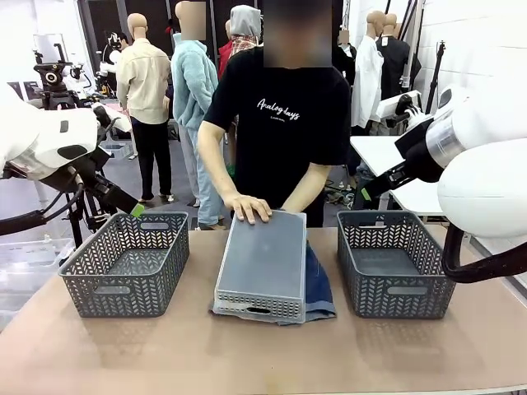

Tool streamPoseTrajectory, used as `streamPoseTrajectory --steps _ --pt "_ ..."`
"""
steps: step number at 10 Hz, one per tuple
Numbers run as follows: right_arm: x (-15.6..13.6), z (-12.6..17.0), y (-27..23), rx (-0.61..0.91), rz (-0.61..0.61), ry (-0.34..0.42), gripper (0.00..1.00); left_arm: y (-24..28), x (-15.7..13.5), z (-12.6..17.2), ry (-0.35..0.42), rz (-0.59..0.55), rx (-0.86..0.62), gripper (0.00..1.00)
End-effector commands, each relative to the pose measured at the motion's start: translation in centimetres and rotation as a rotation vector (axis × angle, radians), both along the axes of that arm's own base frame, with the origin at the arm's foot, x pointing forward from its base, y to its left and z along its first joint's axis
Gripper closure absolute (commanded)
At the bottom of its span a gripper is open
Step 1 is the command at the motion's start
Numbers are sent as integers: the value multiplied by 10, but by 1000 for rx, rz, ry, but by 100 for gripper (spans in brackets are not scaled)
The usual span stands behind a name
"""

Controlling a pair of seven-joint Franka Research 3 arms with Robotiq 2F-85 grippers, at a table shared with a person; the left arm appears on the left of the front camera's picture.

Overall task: Sort the tops and bottoms.
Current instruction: Lift clothes from the center of the table with your left hand.

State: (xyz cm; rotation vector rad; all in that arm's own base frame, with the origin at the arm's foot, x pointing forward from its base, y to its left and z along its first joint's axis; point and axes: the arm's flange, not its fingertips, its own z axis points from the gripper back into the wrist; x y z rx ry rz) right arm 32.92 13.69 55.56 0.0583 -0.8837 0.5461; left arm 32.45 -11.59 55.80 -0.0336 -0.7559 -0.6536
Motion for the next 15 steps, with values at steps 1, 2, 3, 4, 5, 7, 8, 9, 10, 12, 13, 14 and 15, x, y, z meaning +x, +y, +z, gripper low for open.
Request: streamPoseTrajectory --steps 1,2,3,4,5,7,8,9,10,12,13,14,15 --pt "-1 1 3 -5 8 -12 0 1 -1 2 -4 0 -3 0" --pt "-1 1 3 -5 8 -12 0 1 -1 2 -4 0 -3 0" --pt "-1 1 3 -5 8 -12 0 1 -1 2 -4 0 -3 0" --pt "-1 1 3 -5 8 -12 0 1 -1 2 -4 0 -3 0" --pt "-1 1 3 -5 8 -12 0 1 -1 2 -4 0 -3 0" --pt "-1 1 3 -5 8 -12 0 1 -1 2 -4 0 -3 0" --pt "-1 1 3 -5 8 -12 0 1 -1 2 -4 0 -3 0" --pt "-1 1 3 -5 8 -12 0 1 -1 2 -4 0 -3 0" --pt "-1 1 3 -5 8 -12 0 1 -1 2 -4 0 -3 0" --pt "-1 1 3 -5 8 -12 0 1 -1 2 -4 0 -3 0" --pt "-1 1 3 -5 8 -12 0 1 -1 2 -4 0 -3 0" --pt "-1 1 3 -5 8 -12 0 1 -1 2 -4 0 -3 0" --pt "-1 1 3 -5 8 -12 0 1 -1 2 -4 0 -3 0"
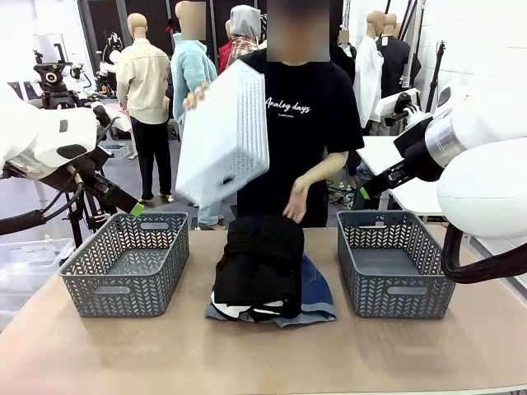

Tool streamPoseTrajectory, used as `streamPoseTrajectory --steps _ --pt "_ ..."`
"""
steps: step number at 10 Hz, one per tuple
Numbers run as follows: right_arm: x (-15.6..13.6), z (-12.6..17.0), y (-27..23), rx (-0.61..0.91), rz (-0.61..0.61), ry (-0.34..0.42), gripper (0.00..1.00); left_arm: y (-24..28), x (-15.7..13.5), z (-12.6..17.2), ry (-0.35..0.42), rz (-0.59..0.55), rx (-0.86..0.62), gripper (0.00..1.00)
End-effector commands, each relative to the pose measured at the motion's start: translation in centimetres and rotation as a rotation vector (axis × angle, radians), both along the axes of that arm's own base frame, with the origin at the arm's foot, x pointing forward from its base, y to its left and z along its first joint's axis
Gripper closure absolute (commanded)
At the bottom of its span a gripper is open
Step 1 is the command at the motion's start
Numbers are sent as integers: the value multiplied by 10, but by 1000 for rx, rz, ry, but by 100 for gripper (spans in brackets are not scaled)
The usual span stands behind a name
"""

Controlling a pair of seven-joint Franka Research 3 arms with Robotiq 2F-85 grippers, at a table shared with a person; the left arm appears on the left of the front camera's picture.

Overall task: Sort the tops and bottoms.
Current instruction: Lift clothes from the center of the table with your left hand.

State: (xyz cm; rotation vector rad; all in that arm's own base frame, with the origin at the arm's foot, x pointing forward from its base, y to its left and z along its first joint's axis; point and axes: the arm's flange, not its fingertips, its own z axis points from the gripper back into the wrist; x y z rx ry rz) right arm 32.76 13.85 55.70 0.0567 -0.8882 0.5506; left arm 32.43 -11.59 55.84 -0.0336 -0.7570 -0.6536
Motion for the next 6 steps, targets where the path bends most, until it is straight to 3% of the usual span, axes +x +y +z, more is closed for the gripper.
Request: streamPoseTrajectory --steps 1,6 --pt "1 -1 1 -3 4 -7 0 1 -1 1 -3 0 -3 0" --pt "1 -1 1 -3 4 -7 0 1 -1 1 -3 0 -3 0"
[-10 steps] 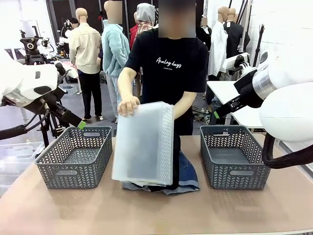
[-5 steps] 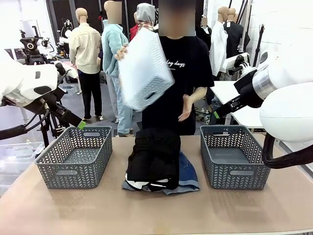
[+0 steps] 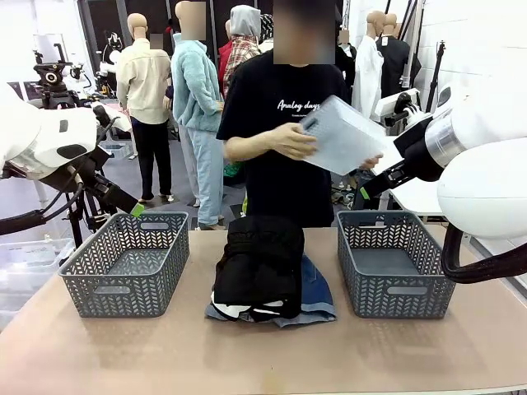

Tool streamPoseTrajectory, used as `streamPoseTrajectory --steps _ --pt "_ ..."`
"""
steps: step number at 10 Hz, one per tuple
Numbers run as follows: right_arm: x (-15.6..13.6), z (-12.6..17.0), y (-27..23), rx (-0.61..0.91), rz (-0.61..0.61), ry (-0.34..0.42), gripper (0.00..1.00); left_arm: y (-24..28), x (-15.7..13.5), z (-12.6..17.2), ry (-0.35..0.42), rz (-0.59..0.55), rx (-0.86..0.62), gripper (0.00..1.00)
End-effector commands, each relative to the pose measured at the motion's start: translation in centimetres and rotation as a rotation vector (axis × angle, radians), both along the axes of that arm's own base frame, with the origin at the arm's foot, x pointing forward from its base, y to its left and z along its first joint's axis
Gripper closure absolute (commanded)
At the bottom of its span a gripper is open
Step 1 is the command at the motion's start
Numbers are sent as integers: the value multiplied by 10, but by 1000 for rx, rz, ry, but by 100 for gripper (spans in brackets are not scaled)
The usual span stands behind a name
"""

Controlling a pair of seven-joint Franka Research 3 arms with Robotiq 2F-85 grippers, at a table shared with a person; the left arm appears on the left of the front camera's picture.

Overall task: Sort the tops and bottoms.
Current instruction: Lift clothes from the center of the table with your left hand.

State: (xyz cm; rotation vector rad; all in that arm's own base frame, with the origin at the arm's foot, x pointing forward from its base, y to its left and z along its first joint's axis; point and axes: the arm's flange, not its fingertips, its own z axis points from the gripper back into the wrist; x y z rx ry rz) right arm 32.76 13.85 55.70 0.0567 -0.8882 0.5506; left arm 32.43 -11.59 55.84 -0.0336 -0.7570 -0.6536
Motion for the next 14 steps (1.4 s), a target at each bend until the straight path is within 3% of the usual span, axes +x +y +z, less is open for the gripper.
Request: streamPoseTrajectory --steps 1,14 --pt "1 -1 1 -3 4 -7 0 1 -1 1 -3 0 -3 0" --pt "1 -1 1 -3 4 -7 0 1 -1 1 -3 0 -3 0"
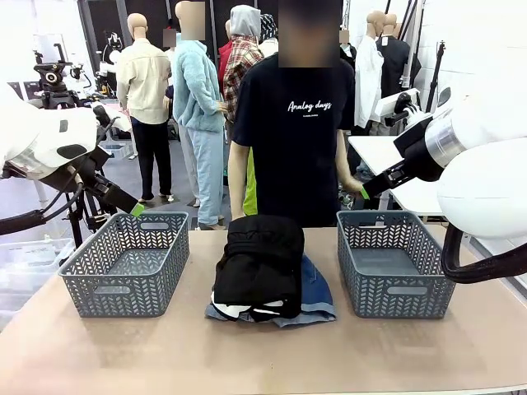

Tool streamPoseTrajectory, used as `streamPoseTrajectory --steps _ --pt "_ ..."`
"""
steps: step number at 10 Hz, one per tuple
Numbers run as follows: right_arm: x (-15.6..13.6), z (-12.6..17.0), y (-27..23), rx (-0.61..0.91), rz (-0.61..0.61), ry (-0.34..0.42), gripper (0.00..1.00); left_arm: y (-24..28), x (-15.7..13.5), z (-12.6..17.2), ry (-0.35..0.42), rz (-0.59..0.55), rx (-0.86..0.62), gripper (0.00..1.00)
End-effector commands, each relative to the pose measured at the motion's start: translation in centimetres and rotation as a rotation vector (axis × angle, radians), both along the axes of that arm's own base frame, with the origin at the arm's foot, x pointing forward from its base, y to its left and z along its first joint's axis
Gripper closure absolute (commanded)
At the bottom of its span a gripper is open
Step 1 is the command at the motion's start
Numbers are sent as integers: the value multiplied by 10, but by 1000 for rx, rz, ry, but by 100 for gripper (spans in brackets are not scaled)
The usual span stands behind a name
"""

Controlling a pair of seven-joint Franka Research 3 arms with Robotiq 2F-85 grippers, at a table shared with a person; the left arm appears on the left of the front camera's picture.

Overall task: Sort the tops and bottoms.
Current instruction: Lift clothes from the center of the table with your left hand.

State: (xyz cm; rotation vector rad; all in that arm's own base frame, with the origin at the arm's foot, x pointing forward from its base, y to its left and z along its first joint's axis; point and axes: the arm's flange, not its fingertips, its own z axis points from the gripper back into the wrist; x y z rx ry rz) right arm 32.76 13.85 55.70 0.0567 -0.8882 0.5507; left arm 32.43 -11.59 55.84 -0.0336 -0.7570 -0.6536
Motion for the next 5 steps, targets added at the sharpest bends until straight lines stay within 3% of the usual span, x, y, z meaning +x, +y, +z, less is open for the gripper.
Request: streamPoseTrajectory --steps 1,5 --pt "1 -1 1 -3 4 -7 0 1 -1 1 -3 0 -3 0" --pt "1 -1 1 -3 4 -7 0 1 -1 1 -3 0 -3 0"
